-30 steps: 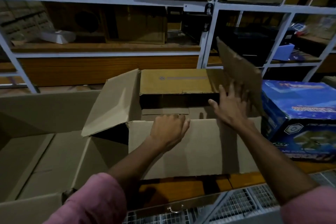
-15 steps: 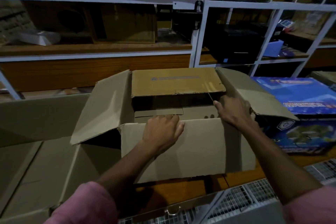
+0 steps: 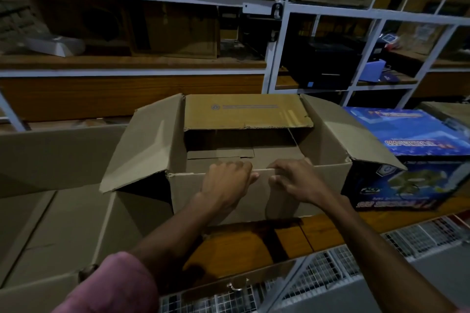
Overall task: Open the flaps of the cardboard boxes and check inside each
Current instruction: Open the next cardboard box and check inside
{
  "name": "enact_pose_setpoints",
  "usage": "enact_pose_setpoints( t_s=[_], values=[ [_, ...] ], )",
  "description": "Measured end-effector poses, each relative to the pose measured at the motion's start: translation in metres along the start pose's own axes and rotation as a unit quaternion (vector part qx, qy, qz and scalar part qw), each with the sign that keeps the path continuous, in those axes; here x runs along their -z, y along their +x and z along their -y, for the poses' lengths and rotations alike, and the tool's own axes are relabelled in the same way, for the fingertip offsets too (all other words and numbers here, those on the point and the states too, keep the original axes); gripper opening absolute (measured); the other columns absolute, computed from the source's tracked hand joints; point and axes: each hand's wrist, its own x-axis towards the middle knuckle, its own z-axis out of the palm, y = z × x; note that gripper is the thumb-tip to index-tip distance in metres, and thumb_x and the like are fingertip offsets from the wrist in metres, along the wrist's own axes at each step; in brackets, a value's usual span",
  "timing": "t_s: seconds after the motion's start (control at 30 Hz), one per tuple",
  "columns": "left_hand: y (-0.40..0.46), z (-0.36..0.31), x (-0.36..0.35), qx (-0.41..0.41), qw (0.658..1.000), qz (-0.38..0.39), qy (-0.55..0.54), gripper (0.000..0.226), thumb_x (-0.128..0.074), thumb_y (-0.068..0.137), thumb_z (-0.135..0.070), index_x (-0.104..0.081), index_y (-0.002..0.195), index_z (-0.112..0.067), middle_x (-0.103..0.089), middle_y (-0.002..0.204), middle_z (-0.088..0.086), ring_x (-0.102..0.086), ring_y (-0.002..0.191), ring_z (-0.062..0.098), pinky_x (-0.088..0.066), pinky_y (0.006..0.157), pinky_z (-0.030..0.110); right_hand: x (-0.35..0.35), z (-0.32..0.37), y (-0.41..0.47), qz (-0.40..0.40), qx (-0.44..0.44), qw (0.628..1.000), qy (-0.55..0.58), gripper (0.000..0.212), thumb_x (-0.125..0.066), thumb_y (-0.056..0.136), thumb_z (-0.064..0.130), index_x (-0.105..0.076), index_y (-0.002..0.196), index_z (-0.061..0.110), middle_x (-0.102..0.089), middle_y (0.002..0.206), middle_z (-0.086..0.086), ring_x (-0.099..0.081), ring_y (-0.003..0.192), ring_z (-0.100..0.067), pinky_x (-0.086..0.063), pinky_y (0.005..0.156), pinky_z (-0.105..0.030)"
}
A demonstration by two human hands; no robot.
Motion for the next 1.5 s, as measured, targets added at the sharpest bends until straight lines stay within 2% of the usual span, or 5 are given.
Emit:
enact_pose_setpoints(
  t_s=[0.43, 0.7, 1.07, 1.17, 1.5],
  values=[
    [-0.047, -0.002, 0.016, -0.001, 1.0, 0.014, -0.018, 0.038, -0.03, 0.108, -0.048, -0.055, 0.111, -0.02, -0.058, 0.092, -0.002, -0.057, 0.079, 0.016, -0.044, 0.072, 0.032, -0.01, 0.029, -0.025, -0.006, 0.019, 0.999, 0.031, 0.013, -0.058, 0.098, 0.032, -0.07, 0.104, 0.033, -0.071, 0.096, 0.015, -0.062, 0.09, -0.004, -0.039, 0.087, -0.034],
    [-0.028, 0.015, 0.027, 0.081, 0.976, 0.011, -0.203, 0.031, -0.038, 0.107, -0.041, -0.061, 0.098, -0.022, -0.06, 0.083, 0.0, -0.059, 0.074, 0.019, -0.055, 0.075, 0.045, 0.015, 0.045, -0.003, 0.055, -0.034, 0.995, 0.076, 0.024, -0.051, 0.102, 0.035, -0.071, 0.108, 0.022, -0.071, 0.098, 0.006, -0.064, 0.09, -0.005, -0.053, 0.082, -0.033],
    [0.04, 0.056, 0.029, 0.118, 0.947, 0.268, -0.131, 0.037, -0.051, 0.103, -0.04, -0.063, 0.124, -0.012, -0.067, 0.115, 0.008, -0.064, 0.103, 0.024, -0.054, 0.089, 0.042, -0.026, 0.024, 0.13, 0.309, -0.049, 0.947, -0.066, 0.061, -0.058, 0.094, 0.047, -0.043, 0.146, 0.018, -0.055, 0.139, -0.008, -0.058, 0.116, -0.02, -0.049, 0.093, -0.034],
    [0.063, 0.07, 0.019, 0.118, 0.949, 0.27, -0.112, 0.043, -0.053, 0.102, -0.04, -0.058, 0.134, -0.011, -0.062, 0.129, 0.01, -0.059, 0.118, 0.029, -0.05, 0.099, 0.044, -0.036, 0.009, 0.162, 0.281, -0.07, 0.954, -0.081, 0.099, -0.058, 0.089, 0.057, 0.004, 0.158, 0.025, -0.012, 0.163, -0.017, -0.034, 0.141, -0.039, -0.039, 0.11, -0.047],
    [0.153, 0.108, 0.005, 0.17, 0.983, 0.058, -0.021, 0.071, -0.046, 0.104, -0.041, -0.01, 0.162, -0.02, 0.015, 0.169, 0.008, 0.017, 0.154, 0.034, 0.002, 0.123, 0.055, -0.021, -0.013, 0.253, 0.015, 0.007, 0.999, -0.031, 0.093, -0.06, 0.096, 0.039, 0.009, 0.157, 0.031, 0.029, 0.162, -0.001, 0.023, 0.149, -0.034, -0.006, 0.117, -0.063]
  ],
)
